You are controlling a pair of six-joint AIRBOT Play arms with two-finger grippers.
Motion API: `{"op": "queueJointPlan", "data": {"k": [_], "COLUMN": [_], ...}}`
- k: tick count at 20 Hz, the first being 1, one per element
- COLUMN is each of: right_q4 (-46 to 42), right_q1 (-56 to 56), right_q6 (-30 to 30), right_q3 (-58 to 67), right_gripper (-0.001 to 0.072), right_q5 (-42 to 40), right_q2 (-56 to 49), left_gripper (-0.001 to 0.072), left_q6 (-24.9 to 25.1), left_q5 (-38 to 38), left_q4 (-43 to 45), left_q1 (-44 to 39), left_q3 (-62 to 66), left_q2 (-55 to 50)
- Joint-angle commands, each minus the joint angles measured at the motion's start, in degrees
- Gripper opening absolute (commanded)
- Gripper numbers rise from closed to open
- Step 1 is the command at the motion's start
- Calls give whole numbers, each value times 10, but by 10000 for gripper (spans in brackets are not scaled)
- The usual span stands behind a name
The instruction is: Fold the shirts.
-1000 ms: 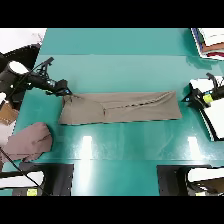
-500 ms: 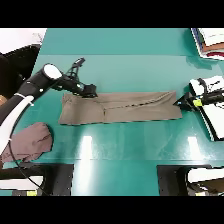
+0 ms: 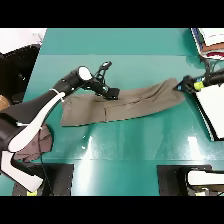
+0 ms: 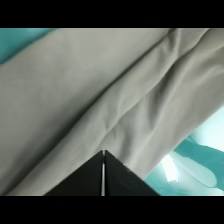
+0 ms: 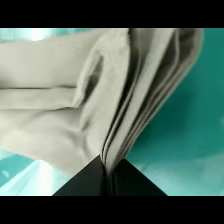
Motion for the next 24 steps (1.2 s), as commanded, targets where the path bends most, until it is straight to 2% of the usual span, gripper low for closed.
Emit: {"op": "queueJointPlan", "data": {"k": [1, 7, 11, 13, 18, 23, 24], "right_q4": [5, 153, 166, 166, 167, 165, 164], "right_q1": [54, 155, 218, 245, 346, 513, 537], "right_q6": [43, 51, 51, 47, 22, -6, -6], "right_q3": [89, 191, 216, 218, 218, 236, 254], "right_gripper": [16, 16, 16, 16, 17, 20, 51], "right_q5": [19, 18, 13, 3, -37, -169, -182], "right_q2": [50, 38, 9, 0, -24, -99, -123], "left_gripper": [27, 27, 27, 26, 27, 28, 28], "left_q6": [-9, -9, -11, -12, -11, -4, -2], "left_q5": [-4, 27, 50, 26, -41, -54, -57], "left_q4": [0, -17, -17, -16, 63, 124, 127], "left_q1": [-23, -35, -33, -14, 125, 285, 307], "left_q3": [36, 36, 36, 37, 37, 37, 37], "left_q2": [-48, -74, -74, -68, 56, 213, 233]}}
